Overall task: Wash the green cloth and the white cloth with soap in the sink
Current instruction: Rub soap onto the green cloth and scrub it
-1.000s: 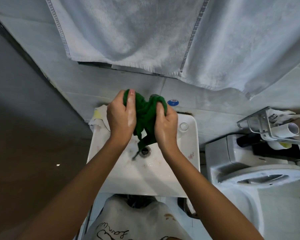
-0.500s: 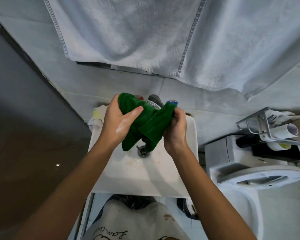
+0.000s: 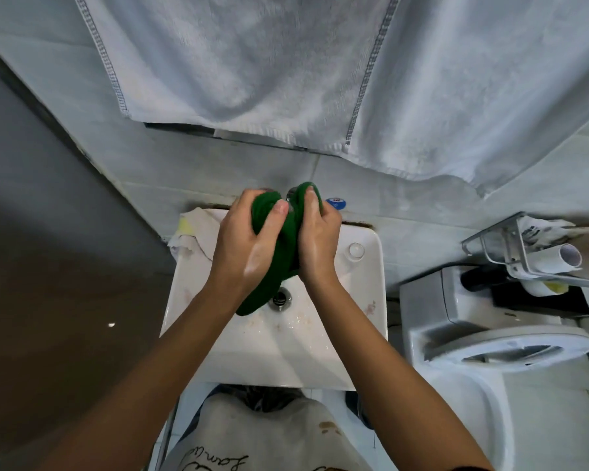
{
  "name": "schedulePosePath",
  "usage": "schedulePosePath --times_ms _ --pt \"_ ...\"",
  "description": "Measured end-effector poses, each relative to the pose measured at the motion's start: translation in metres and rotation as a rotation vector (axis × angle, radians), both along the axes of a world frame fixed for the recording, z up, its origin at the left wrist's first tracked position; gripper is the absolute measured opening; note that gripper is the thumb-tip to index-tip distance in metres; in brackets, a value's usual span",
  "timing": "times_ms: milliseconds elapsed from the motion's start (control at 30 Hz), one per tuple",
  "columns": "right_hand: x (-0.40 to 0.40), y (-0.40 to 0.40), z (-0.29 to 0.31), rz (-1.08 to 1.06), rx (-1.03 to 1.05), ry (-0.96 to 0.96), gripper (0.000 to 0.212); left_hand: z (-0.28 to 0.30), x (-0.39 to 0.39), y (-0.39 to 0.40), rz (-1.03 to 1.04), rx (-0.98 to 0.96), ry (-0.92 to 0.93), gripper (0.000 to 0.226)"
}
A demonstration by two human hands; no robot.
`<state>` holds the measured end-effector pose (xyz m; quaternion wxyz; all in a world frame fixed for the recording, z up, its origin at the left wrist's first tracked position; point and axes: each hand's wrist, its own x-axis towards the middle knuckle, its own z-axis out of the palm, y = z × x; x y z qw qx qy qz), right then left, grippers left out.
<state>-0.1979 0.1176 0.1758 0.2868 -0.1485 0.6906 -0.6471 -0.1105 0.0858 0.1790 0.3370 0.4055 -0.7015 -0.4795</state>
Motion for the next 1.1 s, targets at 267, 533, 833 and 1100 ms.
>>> schedulePosePath --times_ms 267,533,833,1100 --pt "0.013 0.003 0.010 0.057 -0.098 0.003 0.047 -0.001 -0.016 0.012 0.221 -0.062 0.104 0.033" --pt "0.022 0.005 0.007 0.146 0.017 0.005 0.034 -0.004 -0.024 -0.024 0.288 0.012 0.061 0.043" --pt "0.013 -0.008 0.003 0.065 0.035 -0.054 0.037 -0.003 -0.028 -0.008 0.300 0.013 0.069 0.038" --pt "-0.003 -0.016 0.004 0.019 0.025 -0.034 0.046 -0.004 -0.028 0.015 0.246 -0.101 0.064 0.039"
